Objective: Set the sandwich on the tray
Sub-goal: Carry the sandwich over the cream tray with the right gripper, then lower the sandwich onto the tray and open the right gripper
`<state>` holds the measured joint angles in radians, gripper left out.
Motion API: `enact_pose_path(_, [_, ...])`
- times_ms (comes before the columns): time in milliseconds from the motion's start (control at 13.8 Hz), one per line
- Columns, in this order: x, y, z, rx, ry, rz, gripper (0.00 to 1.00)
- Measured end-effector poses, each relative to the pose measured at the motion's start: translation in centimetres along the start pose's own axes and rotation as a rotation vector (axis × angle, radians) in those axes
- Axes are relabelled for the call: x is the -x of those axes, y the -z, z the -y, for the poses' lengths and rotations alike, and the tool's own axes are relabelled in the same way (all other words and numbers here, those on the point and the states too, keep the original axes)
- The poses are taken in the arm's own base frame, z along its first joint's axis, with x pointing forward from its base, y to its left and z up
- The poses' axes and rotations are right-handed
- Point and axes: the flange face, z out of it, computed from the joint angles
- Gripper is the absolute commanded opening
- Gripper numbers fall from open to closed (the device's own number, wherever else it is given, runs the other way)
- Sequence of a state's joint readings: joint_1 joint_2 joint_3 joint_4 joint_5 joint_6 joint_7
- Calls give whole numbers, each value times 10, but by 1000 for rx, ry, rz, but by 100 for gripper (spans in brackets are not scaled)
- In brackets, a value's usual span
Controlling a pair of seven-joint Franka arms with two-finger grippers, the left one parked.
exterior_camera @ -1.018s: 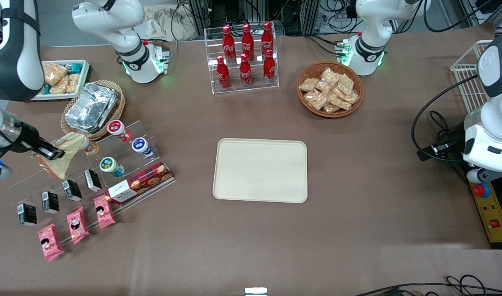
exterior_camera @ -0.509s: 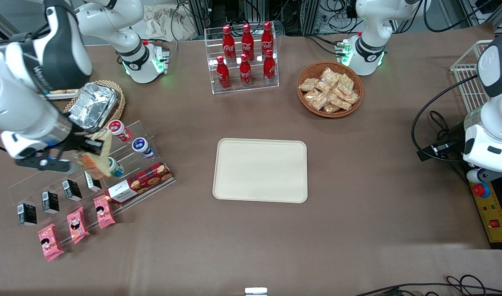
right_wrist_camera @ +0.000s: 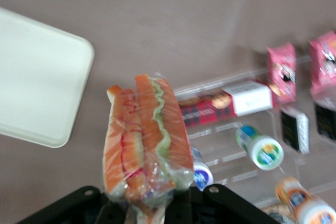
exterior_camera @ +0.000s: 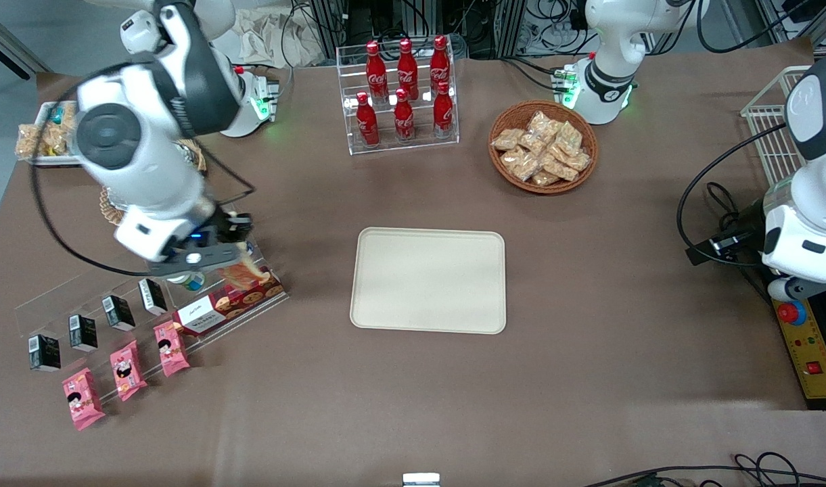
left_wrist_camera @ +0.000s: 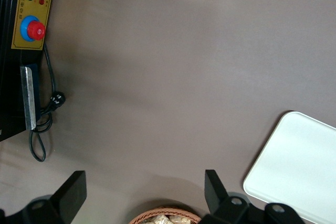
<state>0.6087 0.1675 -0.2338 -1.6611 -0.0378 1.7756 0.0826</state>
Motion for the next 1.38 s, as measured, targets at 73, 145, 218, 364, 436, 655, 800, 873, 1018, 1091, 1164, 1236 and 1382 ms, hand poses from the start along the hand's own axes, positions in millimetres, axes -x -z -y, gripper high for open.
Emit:
enact_pose_path(73, [-5,-6,19,4,65,-16,18])
enact_pose_path(145, [-11,-11,35,10,143,-31,18])
enact_pose_path(218, [-17,-17,49,16,229,-44,18])
enact_pose_path(364, [-31,-30,76,14,392,-80,18])
enact_pose_path(436, [-37,-38,92,0,463,-104,18])
enact_pose_path(655, [-51,-61,144,-43,624,-196,18])
enact_pose_path(800, [-55,-81,181,-67,702,-257,18])
enact_pose_path(873, [-58,-96,199,-72,742,-282,19])
enact_pose_path(1018, [-65,-134,224,-65,848,-330,19])
enact_pose_path(1091, [-69,-157,231,-56,899,-351,19])
enact_pose_path(1164, [-73,-177,236,-49,937,-360,20])
enact_pose_path(1236, [-77,-193,240,-44,965,-360,21])
enact_pose_path(1382, [-82,-214,248,-38,1027,-356,22])
